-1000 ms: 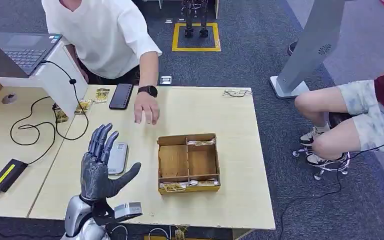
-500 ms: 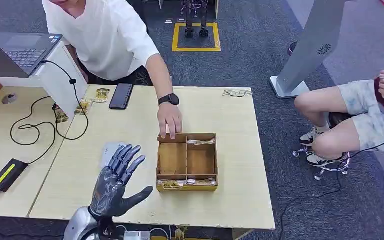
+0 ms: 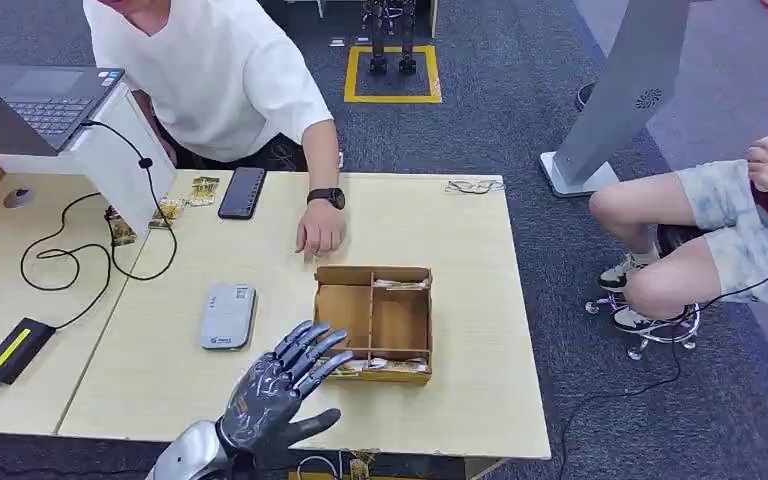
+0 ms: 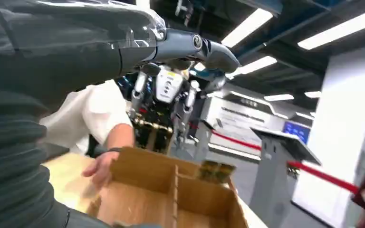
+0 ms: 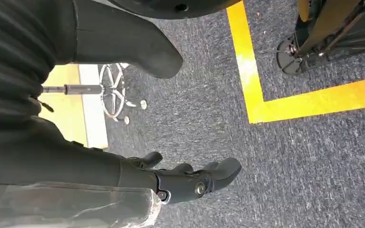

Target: Pass the card to the sensor for recognition and then transmit it.

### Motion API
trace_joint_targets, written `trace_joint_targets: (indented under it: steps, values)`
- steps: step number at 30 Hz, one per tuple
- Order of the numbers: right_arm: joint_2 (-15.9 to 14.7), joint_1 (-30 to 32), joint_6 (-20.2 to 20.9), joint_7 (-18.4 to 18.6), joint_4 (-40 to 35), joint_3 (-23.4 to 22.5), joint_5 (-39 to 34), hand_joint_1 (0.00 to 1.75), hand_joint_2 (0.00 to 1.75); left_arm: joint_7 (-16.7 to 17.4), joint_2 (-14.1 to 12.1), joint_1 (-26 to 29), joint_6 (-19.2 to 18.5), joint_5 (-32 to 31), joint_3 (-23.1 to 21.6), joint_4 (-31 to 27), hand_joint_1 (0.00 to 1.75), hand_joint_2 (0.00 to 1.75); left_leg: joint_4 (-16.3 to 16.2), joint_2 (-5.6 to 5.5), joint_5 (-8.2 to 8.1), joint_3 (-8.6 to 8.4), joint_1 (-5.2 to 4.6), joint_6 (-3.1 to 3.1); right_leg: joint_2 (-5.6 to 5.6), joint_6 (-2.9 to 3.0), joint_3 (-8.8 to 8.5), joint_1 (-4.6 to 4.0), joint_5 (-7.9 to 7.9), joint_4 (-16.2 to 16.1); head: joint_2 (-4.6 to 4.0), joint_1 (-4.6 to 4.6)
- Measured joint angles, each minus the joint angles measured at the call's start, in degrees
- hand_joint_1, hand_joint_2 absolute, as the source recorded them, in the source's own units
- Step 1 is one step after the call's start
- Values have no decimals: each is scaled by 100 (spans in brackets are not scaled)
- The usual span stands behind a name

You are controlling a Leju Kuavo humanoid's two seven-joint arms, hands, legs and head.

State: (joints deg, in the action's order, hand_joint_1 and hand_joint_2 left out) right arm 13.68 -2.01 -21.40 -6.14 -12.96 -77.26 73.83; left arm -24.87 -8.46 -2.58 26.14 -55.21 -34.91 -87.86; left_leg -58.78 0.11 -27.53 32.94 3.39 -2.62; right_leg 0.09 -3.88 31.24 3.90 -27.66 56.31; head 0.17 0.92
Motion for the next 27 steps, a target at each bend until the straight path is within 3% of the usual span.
trace_joint_targets:
  steps: [7, 15, 22, 27]
  values:
    - [-2, -4, 59, -33, 0, 9, 94, 0, 175, 236, -83, -212, -220, -549, -479, 216, 0, 175, 0, 0, 0, 0, 0, 0, 0, 0, 0, 0, 0, 0, 0, 2]
    - [-2, -5, 57, 2, 0, 22, 136, 0, 175, 1089, -2, -508, -238, -1139, -693, 632, 0, 175, 0, 0, 0, 0, 0, 0, 0, 0, 0, 0, 0, 0, 0, 2]
    - [-2, -7, 50, 59, 0, 24, 162, 0, 175, 1833, 223, -643, -172, -1453, -695, 931, 0, 175, 0, 0, 0, 0, 0, 0, 0, 0, 0, 0, 1, 0, 0, 0]
    - [-2, -7, 48, 83, 0, 24, 122, 0, 175, 2173, 376, -665, -109, -1615, -695, 1054, 0, 175, 0, 0, 0, 1, 0, 0, 0, 0, 0, 0, 0, 0, 0, 0]
